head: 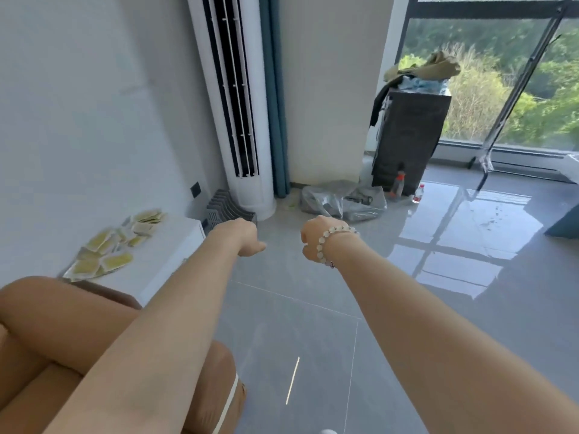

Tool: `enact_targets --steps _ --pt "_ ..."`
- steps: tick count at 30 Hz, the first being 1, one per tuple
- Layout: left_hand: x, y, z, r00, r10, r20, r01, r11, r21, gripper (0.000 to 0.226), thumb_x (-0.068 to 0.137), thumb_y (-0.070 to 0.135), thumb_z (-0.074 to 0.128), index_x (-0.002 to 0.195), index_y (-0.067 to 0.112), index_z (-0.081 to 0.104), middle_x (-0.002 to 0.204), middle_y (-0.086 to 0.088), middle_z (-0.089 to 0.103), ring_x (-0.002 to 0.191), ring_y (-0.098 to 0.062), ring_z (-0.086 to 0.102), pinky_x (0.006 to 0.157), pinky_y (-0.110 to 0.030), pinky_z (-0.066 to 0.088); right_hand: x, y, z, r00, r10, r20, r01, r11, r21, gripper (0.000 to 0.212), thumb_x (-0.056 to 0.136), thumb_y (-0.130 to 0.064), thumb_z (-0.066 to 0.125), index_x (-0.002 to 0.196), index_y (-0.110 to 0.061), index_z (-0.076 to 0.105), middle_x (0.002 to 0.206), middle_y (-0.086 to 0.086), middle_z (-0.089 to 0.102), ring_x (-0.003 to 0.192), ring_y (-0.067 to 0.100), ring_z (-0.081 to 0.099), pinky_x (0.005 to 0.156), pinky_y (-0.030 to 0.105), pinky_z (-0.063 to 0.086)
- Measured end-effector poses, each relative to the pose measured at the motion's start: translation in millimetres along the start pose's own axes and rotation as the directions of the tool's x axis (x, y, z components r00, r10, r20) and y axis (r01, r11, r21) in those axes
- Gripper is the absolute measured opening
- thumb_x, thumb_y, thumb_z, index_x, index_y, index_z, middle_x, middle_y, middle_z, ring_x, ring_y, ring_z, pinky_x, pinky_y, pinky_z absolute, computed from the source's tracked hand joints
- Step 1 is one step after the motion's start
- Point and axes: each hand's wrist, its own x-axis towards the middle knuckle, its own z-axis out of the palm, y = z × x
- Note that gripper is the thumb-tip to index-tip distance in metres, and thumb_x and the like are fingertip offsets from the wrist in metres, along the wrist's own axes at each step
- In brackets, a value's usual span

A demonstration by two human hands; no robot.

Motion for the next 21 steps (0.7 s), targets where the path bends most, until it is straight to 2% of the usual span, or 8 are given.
enact_targets --steps 3,6,8,10,14,18,20,21 --pt "29.8 -12.4 -13.5 0.998 -0.066 -0.011 0.065 0.996 -0.066 0.04 0.095 0.043 0.042 0.103 0.009 0.063 0.107 -0.007 0.062 0.101 -0.026 0.058 0.075 -0.031 0.044 45.8 4.3 -19.5 0.996 -0.086 0.022 0.087 0.996 -0.023 0.033 0.089 -0.012 0.046 0.118 -0.014 0.062 0.11 0.004 0.062 0.065 0.018 0.052 0.044 0.021 0.034" --pt "52.6 -26.0 -23.1 0.985 -0.158 -0.076 0.148 0.981 -0.123 0.036 0.095 0.039 0.044 0.098 0.01 0.064 0.105 -0.006 0.063 0.095 -0.025 0.058 0.075 -0.031 0.044 90.2 2.2 -34.2 0.981 -0.192 0.034 0.193 0.981 -0.033 0.031 0.09 -0.011 0.046 0.116 -0.012 0.062 0.109 0.004 0.062 0.074 0.021 0.056 0.052 0.023 0.041" --pt "64.6 -34.6 -24.6 0.967 -0.225 -0.116 0.207 0.967 -0.148 0.037 0.096 0.038 0.043 0.099 0.008 0.065 0.105 -0.011 0.063 0.096 -0.027 0.059 0.076 -0.032 0.046 119.0 -3.1 -36.7 0.965 -0.258 0.049 0.261 0.962 -0.079 0.019 0.088 -0.01 0.046 0.098 -0.011 0.063 0.098 0.004 0.061 0.073 0.019 0.057 0.056 0.023 0.042" --pt "74.1 -43.1 -22.9 0.956 -0.271 -0.113 0.252 0.955 -0.154 0.04 0.096 0.037 0.041 0.099 0.005 0.064 0.105 -0.012 0.064 0.099 -0.028 0.061 0.078 -0.033 0.047 144.4 -13.2 -39.1 0.951 -0.304 0.054 0.308 0.942 -0.129 0.014 0.085 -0.006 0.047 0.074 -0.013 0.054 0.077 0.001 0.052 0.06 0.015 0.048 0.051 0.022 0.038" --pt "91.0 -72.6 -14.4 0.935 -0.352 -0.03 0.345 0.928 -0.137 0.035 0.096 0.04 0.04 0.106 0.014 0.062 0.109 -0.003 0.06 0.1 -0.023 0.057 0.072 -0.027 0.04 187.4 -44.3 -37.7 0.914 -0.4 0.063 0.405 0.906 -0.125 0.01 0.083 -0.007 0.049 0.079 -0.013 0.056 0.072 0.0 0.05 0.059 0.017 0.047 0.047 0.021 0.035" --pt "112.6 -106.2 -4.1 0.909 -0.408 0.083 0.416 0.899 -0.135 0.037 0.096 0.04 0.039 0.104 0.012 0.062 0.103 -0.005 0.06 0.093 -0.024 0.058 0.07 -0.028 0.04 229.0 -76.7 -30.6 0.881 -0.464 0.09 0.471 0.875 -0.108 0.023 0.084 -0.008 0.047 0.063 -0.013 0.042 0.064 -0.001 0.043 0.05 0.014 0.04 0.046 0.019 0.033" --pt "127.4 -122.4 0.8 0.895 -0.436 0.091 0.444 0.887 -0.129 0.038 0.096 0.038 0.04 0.103 0.008 0.063 0.103 -0.009 0.062 0.094 -0.026 0.06 0.074 -0.03 0.045 250.7 -93.0 -30.2 0.866 -0.488 0.11 0.499 0.859 -0.118 0.019 0.084 -0.007 0.048 0.065 -0.012 0.047 0.065 0.0 0.046 0.05 0.014 0.041 0.046 0.019 0.034" --pt "137.1 -131.9 1.4 0.89 -0.45 0.076 0.456 0.881 -0.126 0.038 0.096 0.037 0.04 0.104 0.007 0.063 0.105 -0.01 0.063 0.098 -0.027 0.061 0.077 -0.031 0.047 262.4 -100.6 -31.5 0.858 -0.499 0.119 0.512 0.849 -0.129 0.013 0.084 -0.007 0.049 0.073 -0.011 0.055 0.069 0.0 0.05 0.052 0.015 0.044 0.047 0.02 0.036"
